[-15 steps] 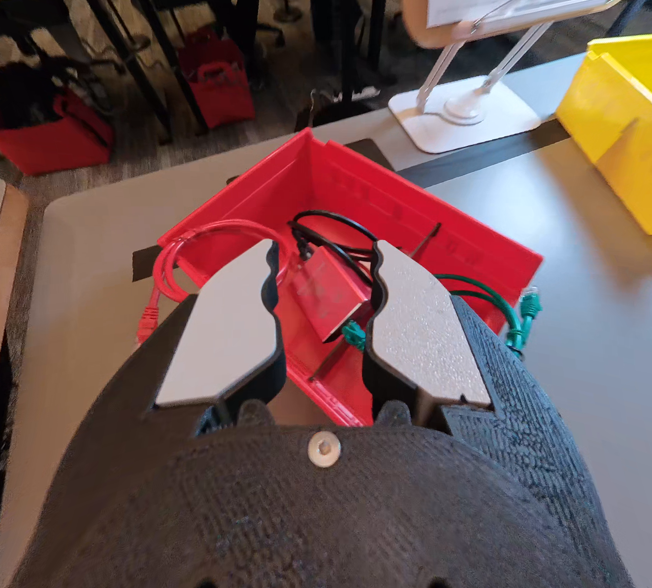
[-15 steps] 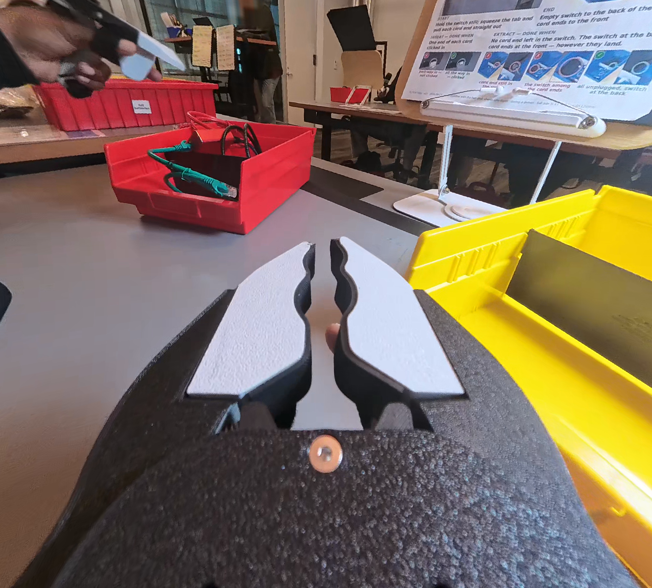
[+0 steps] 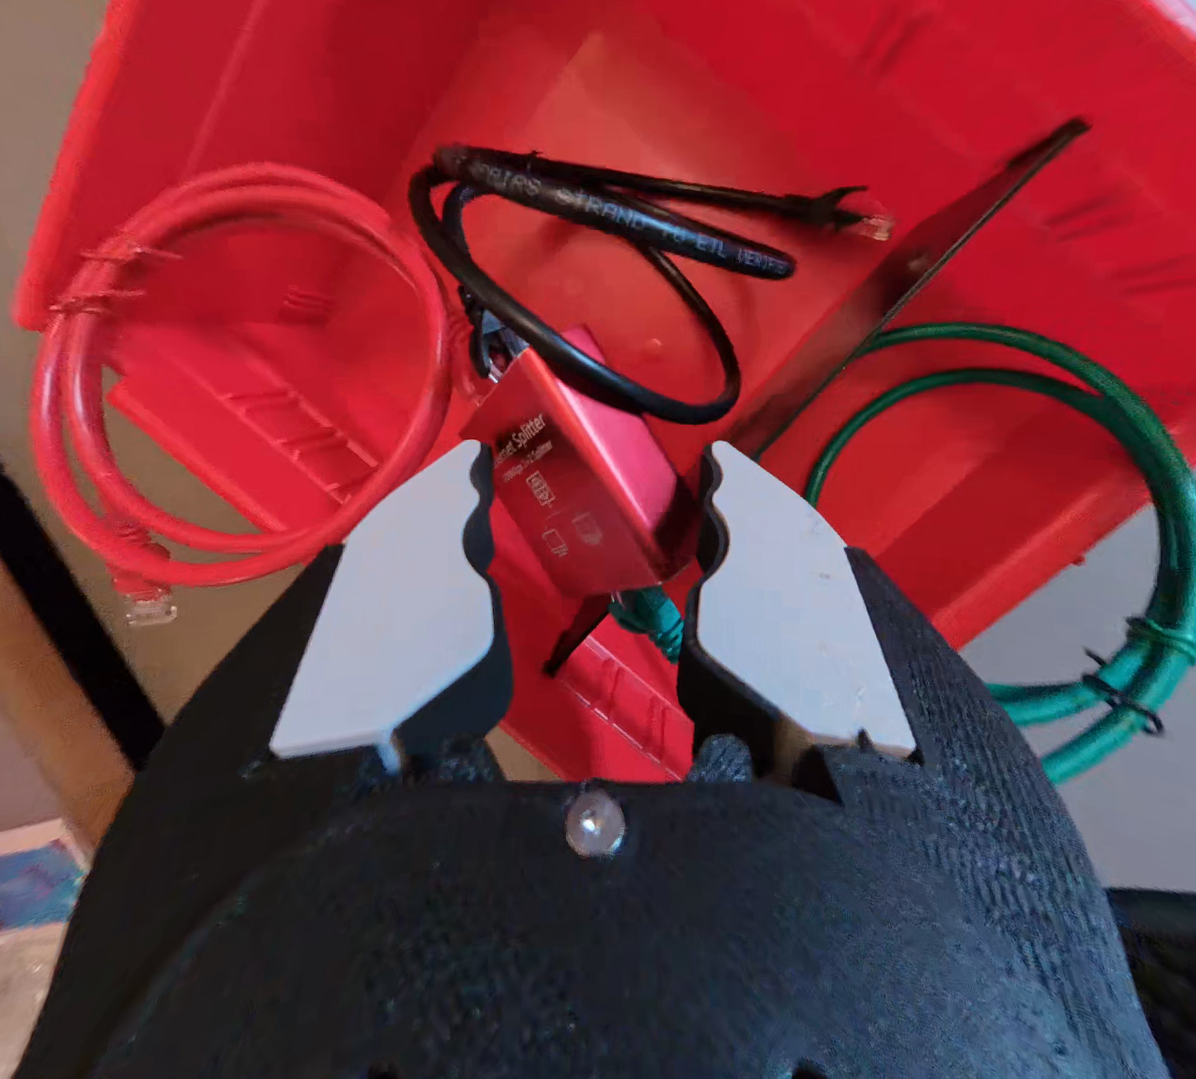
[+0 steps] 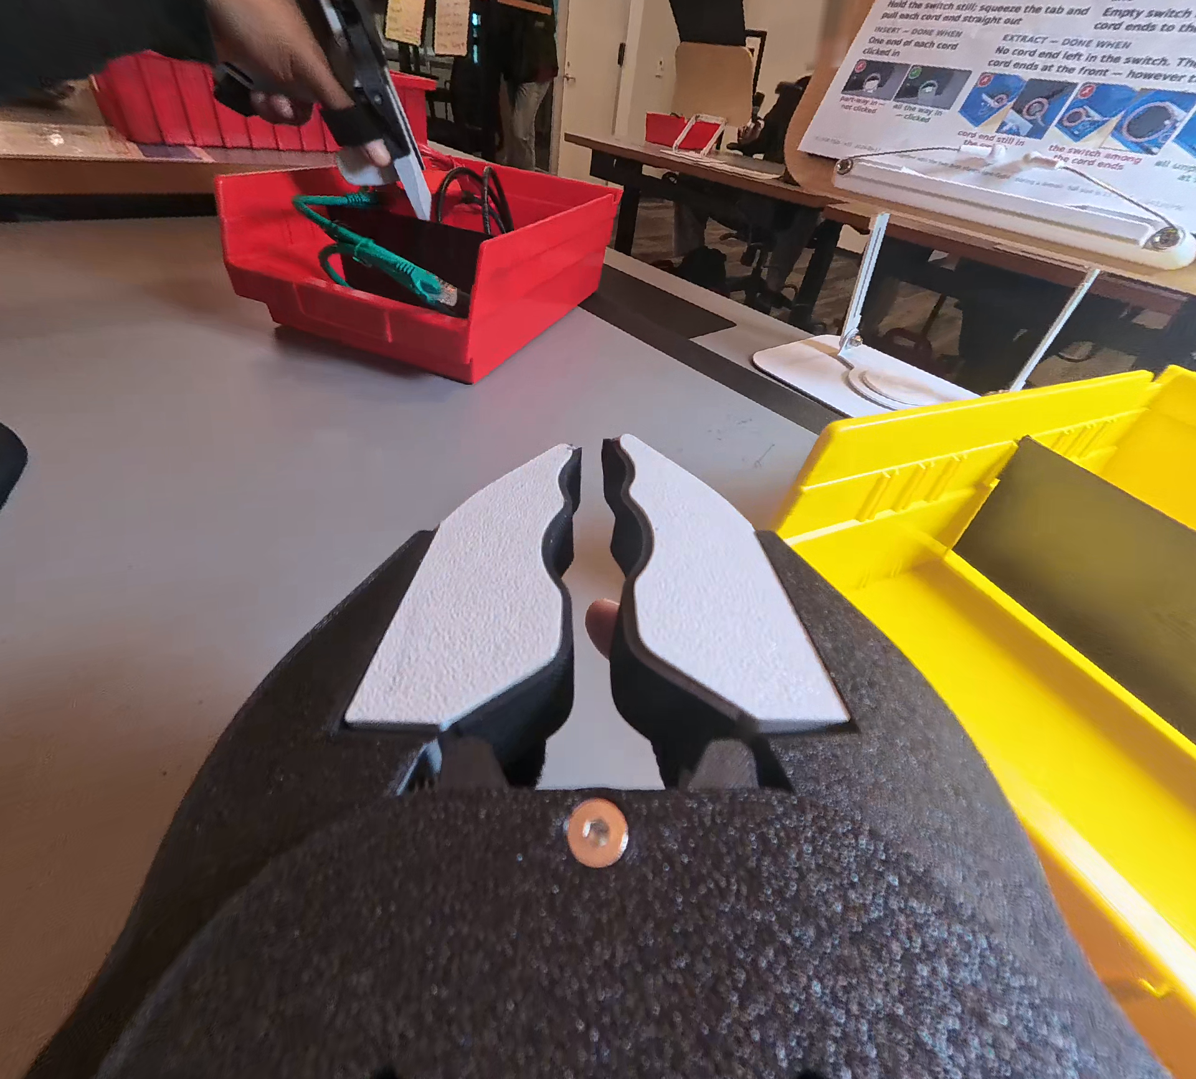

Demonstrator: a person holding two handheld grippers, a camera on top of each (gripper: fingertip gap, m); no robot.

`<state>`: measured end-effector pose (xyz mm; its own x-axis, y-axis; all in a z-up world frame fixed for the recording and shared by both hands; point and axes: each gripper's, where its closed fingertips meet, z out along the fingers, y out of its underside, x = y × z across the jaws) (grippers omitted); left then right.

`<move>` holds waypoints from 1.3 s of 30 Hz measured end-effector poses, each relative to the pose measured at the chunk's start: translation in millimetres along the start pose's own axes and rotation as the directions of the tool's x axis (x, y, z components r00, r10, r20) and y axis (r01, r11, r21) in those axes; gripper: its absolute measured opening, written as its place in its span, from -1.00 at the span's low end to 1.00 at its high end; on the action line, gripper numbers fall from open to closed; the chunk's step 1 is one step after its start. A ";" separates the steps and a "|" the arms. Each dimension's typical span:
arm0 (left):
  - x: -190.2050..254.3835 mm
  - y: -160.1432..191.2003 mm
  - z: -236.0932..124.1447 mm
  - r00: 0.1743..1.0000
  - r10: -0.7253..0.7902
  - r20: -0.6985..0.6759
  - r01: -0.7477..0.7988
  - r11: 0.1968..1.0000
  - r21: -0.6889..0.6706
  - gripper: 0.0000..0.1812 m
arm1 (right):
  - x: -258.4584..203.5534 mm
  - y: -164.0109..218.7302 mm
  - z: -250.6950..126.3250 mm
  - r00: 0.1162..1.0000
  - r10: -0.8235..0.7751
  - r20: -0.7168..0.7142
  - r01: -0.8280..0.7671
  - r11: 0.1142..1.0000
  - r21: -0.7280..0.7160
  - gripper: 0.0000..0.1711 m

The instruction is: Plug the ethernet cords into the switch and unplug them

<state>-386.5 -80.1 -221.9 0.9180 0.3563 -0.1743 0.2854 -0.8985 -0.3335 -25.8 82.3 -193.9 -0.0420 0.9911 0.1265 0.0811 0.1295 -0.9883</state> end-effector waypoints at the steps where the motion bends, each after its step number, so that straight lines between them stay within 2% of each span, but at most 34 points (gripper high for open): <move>1: -1.2 0.6 1.8 1.000 -0.003 0.028 0.004 1.000 -0.015 -0.37 | -0.7 1.0 0.7 1.000 0.000 0.003 0.000 1.000 -0.006 -0.93; 4: -7.7 4.0 4.3 0.995 0.020 0.099 -0.013 0.997 -0.072 -0.46 | -2.5 4.8 1.8 1.000 -0.010 0.005 0.011 0.999 -0.030 -0.94; 7: -17.9 7.7 0.8 0.971 0.128 0.204 -0.097 0.983 -0.153 -0.56 | -3.8 5.2 1.4 0.999 -0.035 0.005 0.035 0.999 -0.039 -0.95; 10: -31.4 8.4 -10.1 0.890 0.300 0.345 -0.219 0.942 -0.256 -0.64 | -3.6 7.5 2.1 0.999 -0.049 0.001 0.049 0.997 -0.054 -0.95; 13: -42.5 0.0 -29.0 0.796 0.403 0.451 -0.299 0.911 -0.285 -0.67 | -3.3 10.8 2.5 0.998 -0.059 -0.007 0.059 0.996 -0.073 -0.96; 16: -45.3 -13.0 -59.1 0.736 0.437 0.517 -0.360 0.899 -0.248 -0.69 | -4.2 10.7 2.1 0.997 -0.081 -0.010 0.080 0.994 -0.077 -0.96; 19: -44.3 -30.1 -103.9 0.694 0.424 0.582 -0.412 0.897 -0.161 -0.71 | -4.9 9.8 2.4 0.997 -0.083 -0.006 0.083 0.994 -0.071 -0.96; 23: -36.7 -47.5 -177.0 0.679 0.312 0.665 -0.447 0.894 0.038 -0.71 | -5.2 11.7 3.4 0.998 -0.065 -0.002 0.065 0.995 -0.073 -0.96; 25: -24.7 -53.7 -213.4 0.687 0.241 0.685 -0.473 0.864 0.170 -0.70 | -6.5 9.8 3.0 0.998 -0.061 0.000 0.061 0.996 -0.062 -0.96; 27: -3.2 -58.0 -248.8 0.721 0.176 0.670 -0.499 0.803 0.326 -0.70 | -7.8 7.7 2.6 0.998 -0.066 0.001 0.066 0.997 -0.051 -0.96; 29: 26.1 -60.9 -281.7 0.776 0.129 0.617 -0.509 0.706 0.493 -0.70 | -8.9 5.4 2.5 0.998 -0.068 0.004 0.068 0.997 -0.037 -0.96; 32: 85.3 -57.2 -316.3 0.885 0.147 0.441 -0.451 0.509 0.733 -0.71 | -9.5 5.5 3.4 0.998 -0.056 0.010 0.057 0.998 -0.030 -0.96; 34: 130.4 -50.6 -326.4 0.933 0.227 0.280 -0.350 0.387 0.853 -0.71 | -10.0 5.8 3.6 0.999 -0.053 0.011 0.053 0.998 -0.028 -0.96; 37: 194.6 -41.2 -323.3 0.918 0.392 0.057 -0.175 0.271 0.946 -0.71 | -11.0 2.6 3.1 0.998 -0.063 0.013 0.063 0.998 -0.013 -0.96; 39: 231.1 -37.9 -312.5 0.866 0.494 -0.078 -0.058 0.255 0.965 -0.71 | -10.6 -1.5 1.8 0.998 -0.070 0.009 0.070 0.998 0.004 -0.96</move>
<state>-99.2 -43.8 40.0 0.9574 -0.1557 -0.2432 -0.2466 -0.0023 -0.9691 -27.3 71.5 -194.0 -0.0569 0.9792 0.1945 0.0739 0.1984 -0.9773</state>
